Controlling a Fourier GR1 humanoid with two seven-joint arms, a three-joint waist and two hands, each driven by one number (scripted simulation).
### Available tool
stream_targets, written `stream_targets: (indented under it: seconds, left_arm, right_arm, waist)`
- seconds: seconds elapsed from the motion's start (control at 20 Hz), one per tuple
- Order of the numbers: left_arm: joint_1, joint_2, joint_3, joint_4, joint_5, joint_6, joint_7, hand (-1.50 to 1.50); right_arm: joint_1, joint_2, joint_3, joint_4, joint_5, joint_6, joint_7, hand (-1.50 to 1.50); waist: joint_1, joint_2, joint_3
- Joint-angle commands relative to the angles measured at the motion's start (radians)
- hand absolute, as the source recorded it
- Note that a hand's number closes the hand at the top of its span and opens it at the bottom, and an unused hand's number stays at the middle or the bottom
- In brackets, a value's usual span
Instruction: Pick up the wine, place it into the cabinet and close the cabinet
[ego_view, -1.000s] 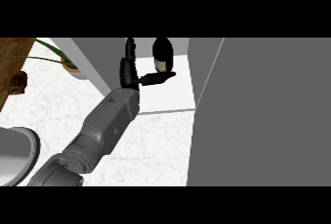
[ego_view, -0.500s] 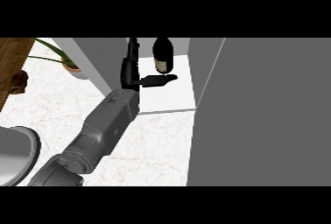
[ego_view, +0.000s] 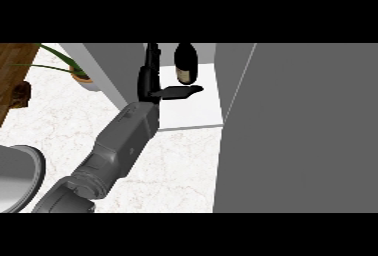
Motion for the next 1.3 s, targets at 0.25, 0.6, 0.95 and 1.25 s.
stream_targets:
  seconds: [0.25,0.6,0.95,1.25]
  left_arm:
    - [0.089,0.002,-0.046,-0.023,0.086,-0.075,-0.034,-1.50]
    - [0.155,0.002,-0.171,-0.145,0.205,-0.042,0.002,-1.50]
    - [0.367,0.002,-0.471,-0.469,0.333,0.108,0.056,-1.50]
    - [0.530,0.002,-0.676,-0.799,0.326,0.325,0.098,-1.50]
  right_arm:
    - [-0.035,0.008,0.041,-0.009,0.009,-0.054,0.031,-1.50]
    - [-0.038,-0.017,-0.007,-0.027,-0.027,-0.035,0.057,-1.50]
    - [0.022,0.001,0.022,-0.052,0.024,-0.057,0.030,-1.50]
    - [0.054,-0.025,-0.005,-0.092,0.016,-0.042,0.033,-1.50]
  waist:
    - [0.019,-0.015,0.002]
    - [0.016,-0.023,0.002]
    - [0.040,-0.031,0.003]
    - [0.071,-0.030,0.003]
